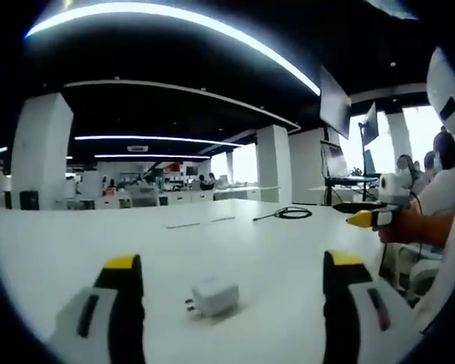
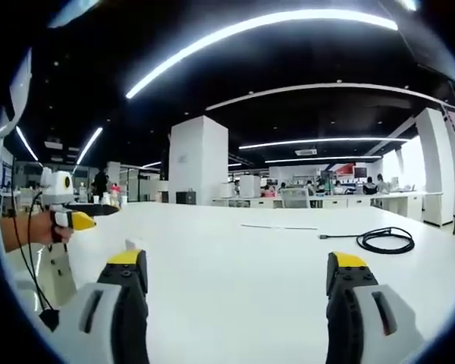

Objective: Plug the desk Type‑C cable into the charger adapter.

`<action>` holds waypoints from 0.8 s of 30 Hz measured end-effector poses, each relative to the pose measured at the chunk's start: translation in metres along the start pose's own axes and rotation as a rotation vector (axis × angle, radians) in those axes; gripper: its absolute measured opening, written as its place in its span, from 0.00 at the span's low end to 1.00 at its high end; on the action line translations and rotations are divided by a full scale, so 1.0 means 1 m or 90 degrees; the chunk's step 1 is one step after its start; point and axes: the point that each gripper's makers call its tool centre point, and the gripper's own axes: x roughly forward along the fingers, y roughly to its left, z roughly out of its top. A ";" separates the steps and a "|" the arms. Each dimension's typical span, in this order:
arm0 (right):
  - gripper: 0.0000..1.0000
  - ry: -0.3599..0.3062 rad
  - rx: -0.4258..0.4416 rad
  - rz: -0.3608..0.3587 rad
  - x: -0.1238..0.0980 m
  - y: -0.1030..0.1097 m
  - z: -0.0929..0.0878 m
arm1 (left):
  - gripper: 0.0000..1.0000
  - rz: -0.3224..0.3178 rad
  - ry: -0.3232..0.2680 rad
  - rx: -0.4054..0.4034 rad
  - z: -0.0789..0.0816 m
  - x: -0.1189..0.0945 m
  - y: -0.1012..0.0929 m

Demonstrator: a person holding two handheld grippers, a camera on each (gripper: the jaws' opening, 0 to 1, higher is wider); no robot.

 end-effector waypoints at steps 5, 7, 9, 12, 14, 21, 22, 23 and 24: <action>1.00 0.002 0.007 0.006 -0.001 0.001 -0.003 | 1.00 0.001 0.002 -0.005 -0.002 -0.001 -0.001; 1.00 0.005 0.006 0.006 -0.001 0.001 -0.003 | 1.00 0.001 0.008 0.006 -0.002 -0.002 -0.001; 1.00 0.008 0.005 0.009 -0.001 0.000 -0.005 | 1.00 0.004 0.011 0.007 -0.001 -0.004 0.000; 1.00 0.013 -0.004 0.007 -0.001 -0.007 -0.003 | 1.00 0.007 0.004 0.006 0.001 -0.004 0.001; 0.96 0.016 -0.008 0.007 -0.001 -0.010 -0.002 | 1.00 0.009 0.005 0.007 0.001 -0.005 0.001; 0.95 0.033 -0.042 -0.001 0.005 -0.027 0.000 | 1.00 0.015 0.015 0.030 0.000 -0.006 0.004; 0.94 0.039 -0.049 -0.002 0.006 -0.029 -0.001 | 1.00 0.014 0.013 0.030 0.001 -0.006 0.004; 0.93 0.041 -0.057 -0.004 0.007 -0.032 -0.001 | 1.00 0.012 0.012 0.030 0.002 -0.006 0.004; 0.92 0.052 -0.070 -0.010 0.008 -0.039 -0.004 | 0.99 0.007 0.018 0.030 0.000 -0.005 0.003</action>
